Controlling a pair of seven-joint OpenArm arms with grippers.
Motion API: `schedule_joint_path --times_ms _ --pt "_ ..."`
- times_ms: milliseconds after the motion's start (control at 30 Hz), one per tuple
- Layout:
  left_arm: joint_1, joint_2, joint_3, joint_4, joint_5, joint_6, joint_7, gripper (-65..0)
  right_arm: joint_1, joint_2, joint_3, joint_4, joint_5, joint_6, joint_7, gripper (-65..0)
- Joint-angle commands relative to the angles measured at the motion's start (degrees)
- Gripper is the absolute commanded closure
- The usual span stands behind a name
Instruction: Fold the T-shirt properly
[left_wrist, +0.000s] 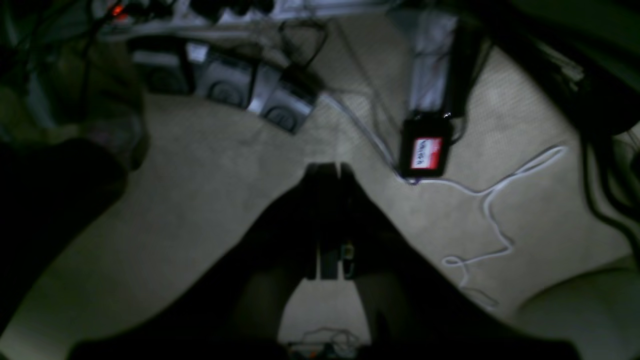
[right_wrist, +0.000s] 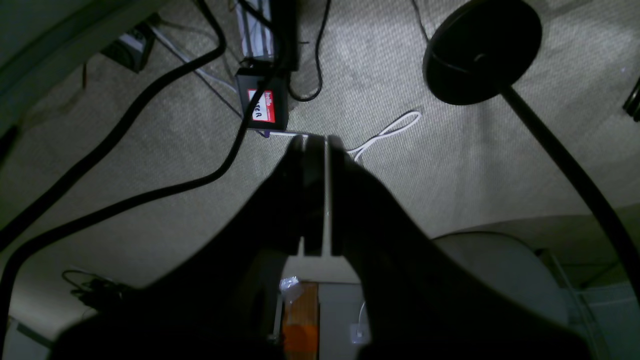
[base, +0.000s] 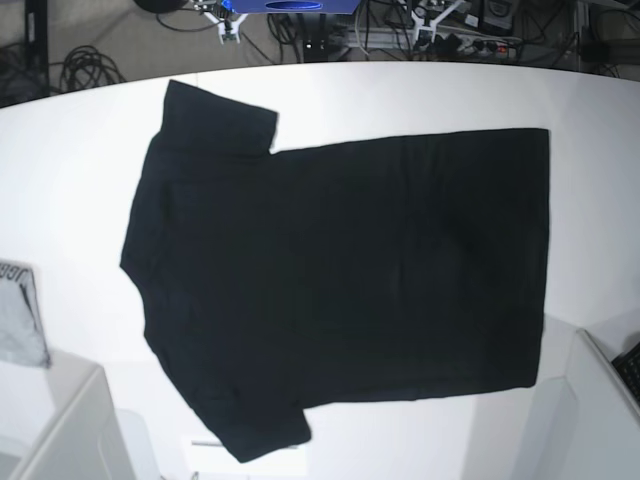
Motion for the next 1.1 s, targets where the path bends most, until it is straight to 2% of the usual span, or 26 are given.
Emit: schedule_joint_path --times_ms 0,67,100,267,333,433,567,867,1000,1067 --pt "-0.03 0.26 -0.16 0.22 -0.17 0.12 -0.19 -0.7 -0.3 -0.15 0.12 0.14 0.12 -0.08 -0.17 0.0" --pt "-0.03 0.26 -0.16 0.04 -0.17 0.12 0.34 -1.0 -0.3 -0.15 0.12 0.14 0.12 -0.08 -0.17 0.0" --pt "-0.12 0.26 -0.16 -0.04 -0.17 0.12 0.34 -3.3 -0.3 -0.15 0.12 0.14 0.12 -0.08 -0.08 0.0" --pt "0.85 0.26 0.19 0.13 -0.17 0.12 -0.1 -28.1 -0.39 -0.06 -0.14 0.23 -0.06 -0.08 -0.08 0.0" --pt "1.82 0.26 0.45 0.31 -0.17 0.12 -0.19 -30.1 -0.39 -0.06 -0.14 0.23 -0.06 -0.08 0.63 0.0" --pt "2.26 0.18 0.36 0.31 -0.17 0.12 -0.19 -22.7 -0.92 -0.06 -0.23 0.23 -0.14 -0.08 4.49 0.0" --pt "2.34 0.18 0.01 0.31 -0.17 0.12 -0.19 0.0 -1.36 0.02 -0.23 0.23 -0.23 -0.17 7.75 0.0" --pt "1.99 0.18 -0.16 0.39 -0.17 0.12 -0.63 0.0 -1.36 0.02 -0.32 -0.04 -0.23 -0.17 7.75 0.0" --pt "2.26 0.18 -0.08 -0.13 -0.17 0.12 -6.96 0.0 -1.36 0.02 -0.32 -0.21 -0.23 -0.17 7.66 0.0" --pt "2.26 0.18 -0.08 -0.13 -0.17 0.12 -7.31 0.0 -1.45 0.02 -0.32 -0.21 -0.23 -0.17 7.66 0.0"
